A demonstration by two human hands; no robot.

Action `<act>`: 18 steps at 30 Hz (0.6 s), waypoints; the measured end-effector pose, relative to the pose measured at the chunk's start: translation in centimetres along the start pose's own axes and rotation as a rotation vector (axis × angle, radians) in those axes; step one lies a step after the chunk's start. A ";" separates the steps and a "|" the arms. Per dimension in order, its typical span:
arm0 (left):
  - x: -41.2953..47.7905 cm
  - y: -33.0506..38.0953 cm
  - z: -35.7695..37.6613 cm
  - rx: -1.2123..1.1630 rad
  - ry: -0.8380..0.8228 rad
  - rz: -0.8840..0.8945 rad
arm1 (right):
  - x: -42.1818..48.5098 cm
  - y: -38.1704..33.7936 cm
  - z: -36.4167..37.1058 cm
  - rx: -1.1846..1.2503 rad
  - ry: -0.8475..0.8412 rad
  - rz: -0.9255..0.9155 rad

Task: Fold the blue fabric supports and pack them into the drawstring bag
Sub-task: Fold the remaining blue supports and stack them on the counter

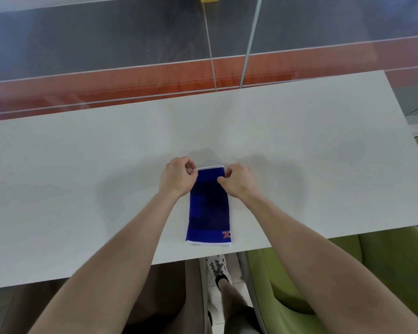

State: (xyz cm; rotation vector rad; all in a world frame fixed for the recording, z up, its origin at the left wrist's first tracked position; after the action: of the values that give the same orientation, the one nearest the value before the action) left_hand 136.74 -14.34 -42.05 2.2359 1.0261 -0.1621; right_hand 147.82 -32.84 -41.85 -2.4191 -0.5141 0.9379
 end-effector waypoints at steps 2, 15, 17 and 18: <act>0.0 0.2 0.1 0.024 -0.034 0.002 | -0.1 0.0 -0.1 0.003 0.003 0.003; -2.0 2.6 0.2 0.046 -0.357 0.070 | -1.2 -1.0 -0.8 0.288 -0.058 -0.160; -3.2 3.0 -1.5 -0.012 -0.315 0.078 | -2.1 -2.1 -1.6 0.312 -0.038 -0.232; -3.7 3.1 -2.5 -0.040 -0.285 0.082 | -2.7 -2.8 -2.0 0.313 -0.028 -0.261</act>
State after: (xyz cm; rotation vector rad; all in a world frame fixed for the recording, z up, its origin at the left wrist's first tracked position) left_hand 136.01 -16.63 -37.16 2.1387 0.7761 -0.4078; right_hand 146.93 -32.55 -37.60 -2.0065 -0.6243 0.8683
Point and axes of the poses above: each hand's wrist, its own x-axis towards the middle knuckle, its own z-axis out of the palm, y = z × x, the point moved 7 cm from there along x, towards the middle knuckle, and after that the axes turned 5 degrees about -z, right-handed, at the moved point
